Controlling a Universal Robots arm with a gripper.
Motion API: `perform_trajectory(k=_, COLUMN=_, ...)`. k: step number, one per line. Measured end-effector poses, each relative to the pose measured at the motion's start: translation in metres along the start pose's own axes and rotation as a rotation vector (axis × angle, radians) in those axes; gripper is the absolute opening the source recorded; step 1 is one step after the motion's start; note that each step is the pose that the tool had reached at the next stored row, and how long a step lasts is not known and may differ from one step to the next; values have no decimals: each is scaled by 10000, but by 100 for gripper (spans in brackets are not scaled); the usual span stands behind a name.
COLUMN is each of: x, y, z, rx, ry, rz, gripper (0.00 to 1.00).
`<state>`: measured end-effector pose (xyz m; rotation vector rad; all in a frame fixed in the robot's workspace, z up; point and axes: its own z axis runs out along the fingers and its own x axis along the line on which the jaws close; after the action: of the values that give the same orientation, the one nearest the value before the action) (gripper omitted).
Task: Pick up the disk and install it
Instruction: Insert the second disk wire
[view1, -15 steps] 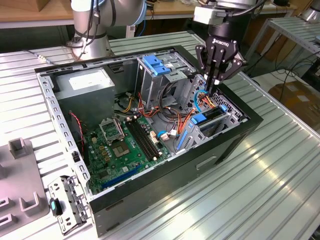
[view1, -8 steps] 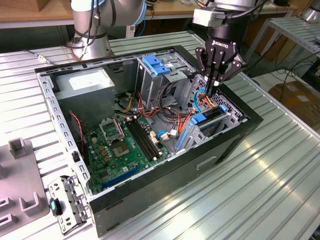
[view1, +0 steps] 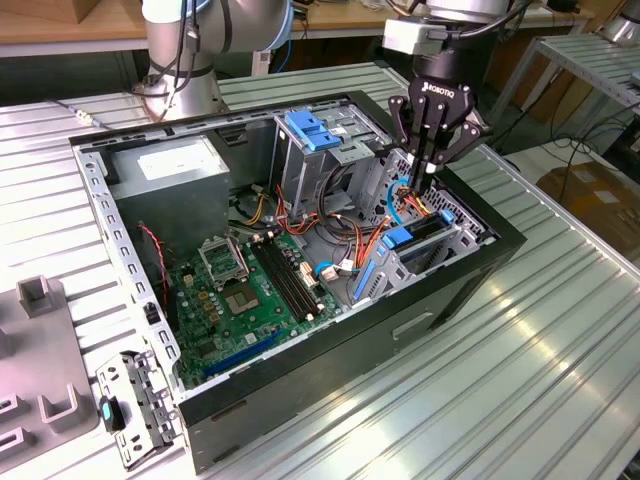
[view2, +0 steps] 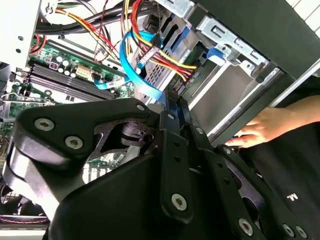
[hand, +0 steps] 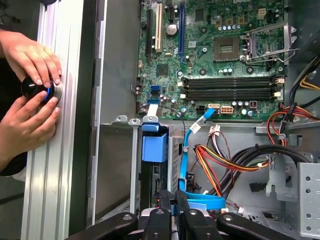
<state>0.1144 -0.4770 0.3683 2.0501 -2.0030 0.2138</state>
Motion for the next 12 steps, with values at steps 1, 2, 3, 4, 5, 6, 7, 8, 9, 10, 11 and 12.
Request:
perform_trajectory(k=1, x=1, y=7, z=4, rx=11, ry=-5, rz=0, gripper=16)
perform_trajectory(k=2, x=8, y=10, z=8, rx=23, ry=-35, rz=0, gripper=16)
perform_trajectory(k=3, x=25, y=11, z=19, rx=37, ry=-142, rz=-7, gripper=16)
perform_trajectory(k=4, x=60, y=13, z=35, rx=54, ry=-301, rz=-16, gripper=16)
perform_trajectory(k=5, x=93, y=14, z=49, rx=66, ry=-451, rz=-25, gripper=16)
perform_trajectory(k=6, x=125, y=15, z=64, rx=75, ry=-585, rz=-33, gripper=16)
perform_trajectory(k=7, x=149, y=15, z=74, rx=81, ry=-671, rz=-39, gripper=16)
perform_trajectory(k=8, x=168, y=15, z=84, rx=86, ry=-745, rz=-45, gripper=16)
perform_trajectory(k=9, x=199, y=15, z=100, rx=93, ry=-864, rz=-53, gripper=16)
perform_trajectory(k=10, x=224, y=15, z=111, rx=98, ry=-942, rz=-59, gripper=16)
perform_trajectory(k=11, x=242, y=15, z=120, rx=101, ry=-999, rz=-63, gripper=16)
perform_trajectory(k=12, x=269, y=15, z=133, rx=107, ry=-1076, rz=-68, gripper=16)
